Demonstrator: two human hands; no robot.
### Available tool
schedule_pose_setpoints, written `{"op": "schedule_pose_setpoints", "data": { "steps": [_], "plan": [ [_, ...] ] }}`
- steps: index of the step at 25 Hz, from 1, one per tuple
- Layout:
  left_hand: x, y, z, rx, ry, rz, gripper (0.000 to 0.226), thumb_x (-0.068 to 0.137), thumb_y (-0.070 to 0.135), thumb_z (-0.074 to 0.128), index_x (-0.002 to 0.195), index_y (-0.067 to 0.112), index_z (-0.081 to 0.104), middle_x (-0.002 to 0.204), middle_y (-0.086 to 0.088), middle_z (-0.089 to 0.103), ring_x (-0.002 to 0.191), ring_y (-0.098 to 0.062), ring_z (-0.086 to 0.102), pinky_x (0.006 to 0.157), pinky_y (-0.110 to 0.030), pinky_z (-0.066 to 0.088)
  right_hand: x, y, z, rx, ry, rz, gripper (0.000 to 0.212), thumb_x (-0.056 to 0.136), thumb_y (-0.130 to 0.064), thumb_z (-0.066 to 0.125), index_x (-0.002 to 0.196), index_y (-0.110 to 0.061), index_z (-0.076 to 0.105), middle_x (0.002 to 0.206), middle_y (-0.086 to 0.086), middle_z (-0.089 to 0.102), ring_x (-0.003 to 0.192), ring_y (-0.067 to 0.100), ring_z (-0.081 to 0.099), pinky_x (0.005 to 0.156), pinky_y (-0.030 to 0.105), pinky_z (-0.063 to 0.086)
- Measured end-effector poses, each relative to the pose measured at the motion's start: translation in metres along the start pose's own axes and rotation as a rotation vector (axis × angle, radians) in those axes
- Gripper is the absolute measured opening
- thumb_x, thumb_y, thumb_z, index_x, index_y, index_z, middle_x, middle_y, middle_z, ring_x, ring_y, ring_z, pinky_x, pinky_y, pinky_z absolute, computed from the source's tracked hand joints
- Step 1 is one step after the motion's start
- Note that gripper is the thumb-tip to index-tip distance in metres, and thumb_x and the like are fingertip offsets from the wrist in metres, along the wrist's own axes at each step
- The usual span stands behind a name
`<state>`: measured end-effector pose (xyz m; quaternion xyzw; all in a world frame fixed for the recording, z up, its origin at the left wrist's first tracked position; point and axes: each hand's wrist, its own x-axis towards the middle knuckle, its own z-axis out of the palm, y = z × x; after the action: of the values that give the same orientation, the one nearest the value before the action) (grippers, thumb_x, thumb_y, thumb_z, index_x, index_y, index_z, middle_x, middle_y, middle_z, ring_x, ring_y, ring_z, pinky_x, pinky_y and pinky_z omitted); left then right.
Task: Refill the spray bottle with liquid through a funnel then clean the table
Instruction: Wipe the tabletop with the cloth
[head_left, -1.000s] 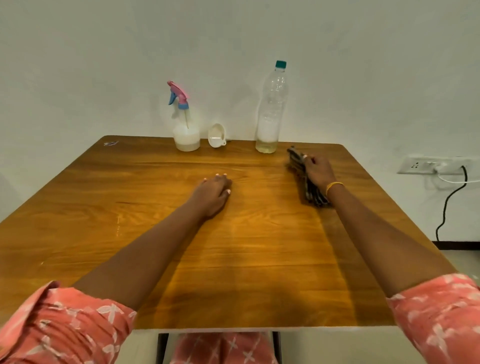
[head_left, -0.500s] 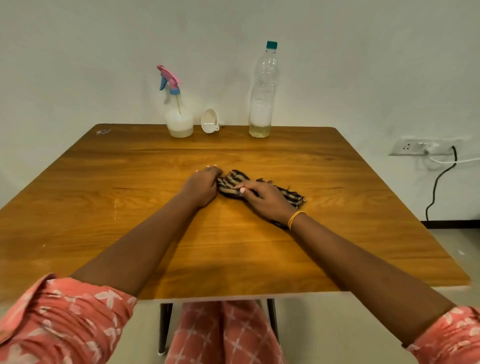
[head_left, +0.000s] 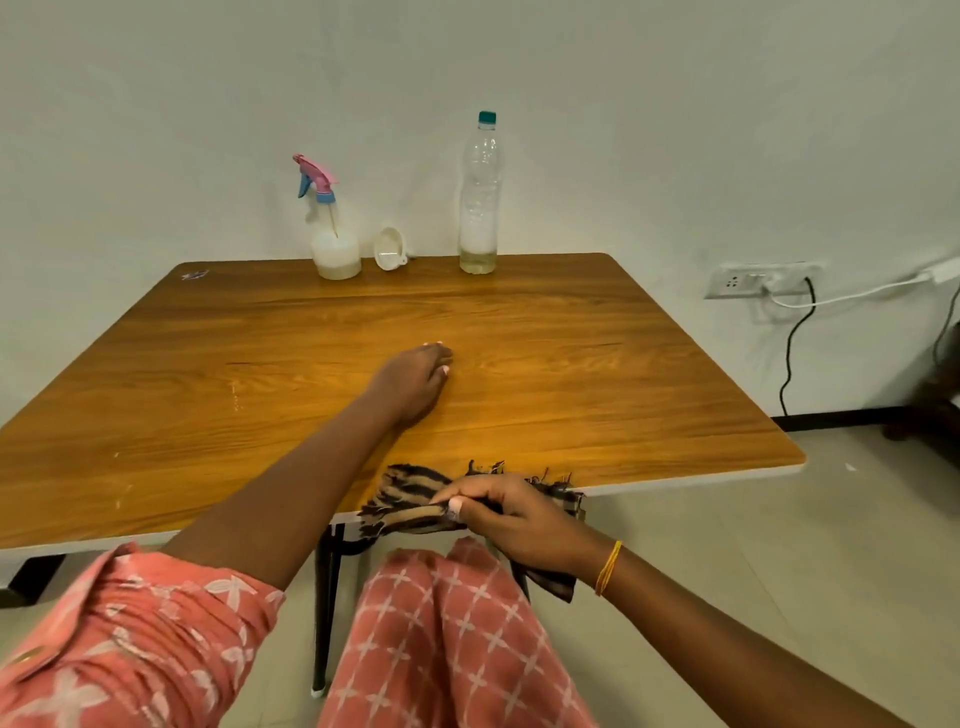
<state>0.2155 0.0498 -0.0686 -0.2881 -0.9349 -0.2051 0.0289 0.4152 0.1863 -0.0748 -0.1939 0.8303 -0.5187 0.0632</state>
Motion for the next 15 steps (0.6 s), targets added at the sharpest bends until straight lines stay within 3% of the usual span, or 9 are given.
{"op": "schedule_pose_setpoints", "data": {
  "steps": [4,7,9,12,13,15],
  "plan": [
    [-0.013,0.031,-0.002,-0.23,0.015,0.023,0.032,0.096,0.019,0.05,0.125,0.012,0.059,0.134,-0.008,0.057,0.123,-0.021,0.052,0.103,-0.032,0.04,-0.007,-0.018,-0.013,0.484,0.136,0.196,0.024,0.098,-0.013,0.045,0.104,-0.009,0.069,0.092,-0.001,0.07,0.085,0.008,0.064,0.077,0.021,0.051],
    [-0.02,0.05,-0.013,-0.695,-0.101,-0.055,0.028,0.096,0.021,0.052,0.108,0.001,0.066,0.106,-0.013,0.069,0.087,-0.011,0.066,0.081,-0.023,0.05,0.005,-0.027,-0.037,0.692,0.281,0.35,0.021,0.096,-0.013,0.047,0.088,-0.012,0.066,0.078,0.001,0.07,0.07,0.01,0.065,0.067,0.02,0.051],
    [-0.026,0.06,-0.03,-0.932,-0.224,-0.179,0.038,0.097,0.036,0.046,0.103,0.005,0.066,0.09,-0.006,0.068,0.073,-0.007,0.067,0.075,-0.026,0.051,0.013,-0.029,-0.054,0.733,0.322,0.427,0.021,0.097,-0.017,0.046,0.083,-0.011,0.062,0.074,0.002,0.067,0.064,0.01,0.064,0.069,0.023,0.048],
    [-0.036,0.062,-0.053,-1.09,-0.407,-0.368,0.047,0.087,0.059,0.046,0.116,0.023,0.05,0.101,-0.012,0.062,0.096,-0.029,0.065,0.076,-0.039,0.053,0.015,-0.033,-0.074,0.887,0.344,0.543,0.029,0.099,-0.016,0.04,0.079,-0.005,0.058,0.057,0.003,0.068,0.049,0.011,0.065,0.056,0.024,0.054],
    [-0.042,0.065,-0.058,-1.095,-0.472,-0.38,0.048,0.084,0.055,0.053,0.115,0.019,0.051,0.102,-0.015,0.063,0.096,-0.033,0.064,0.073,-0.042,0.057,0.014,-0.036,-0.08,0.902,0.352,0.583,0.029,0.1,-0.016,0.04,0.079,-0.003,0.056,0.054,0.005,0.067,0.046,0.012,0.065,0.049,0.021,0.054],
    [-0.05,0.071,-0.058,-1.032,-0.494,-0.35,0.031,0.083,0.03,0.065,0.105,0.011,0.056,0.094,-0.013,0.067,0.084,-0.027,0.067,0.071,-0.038,0.058,0.012,-0.04,-0.09,0.861,0.406,0.631,0.023,0.098,-0.018,0.045,0.086,-0.001,0.055,0.065,0.009,0.068,0.053,0.015,0.065,0.042,0.02,0.052]
  ]
}}
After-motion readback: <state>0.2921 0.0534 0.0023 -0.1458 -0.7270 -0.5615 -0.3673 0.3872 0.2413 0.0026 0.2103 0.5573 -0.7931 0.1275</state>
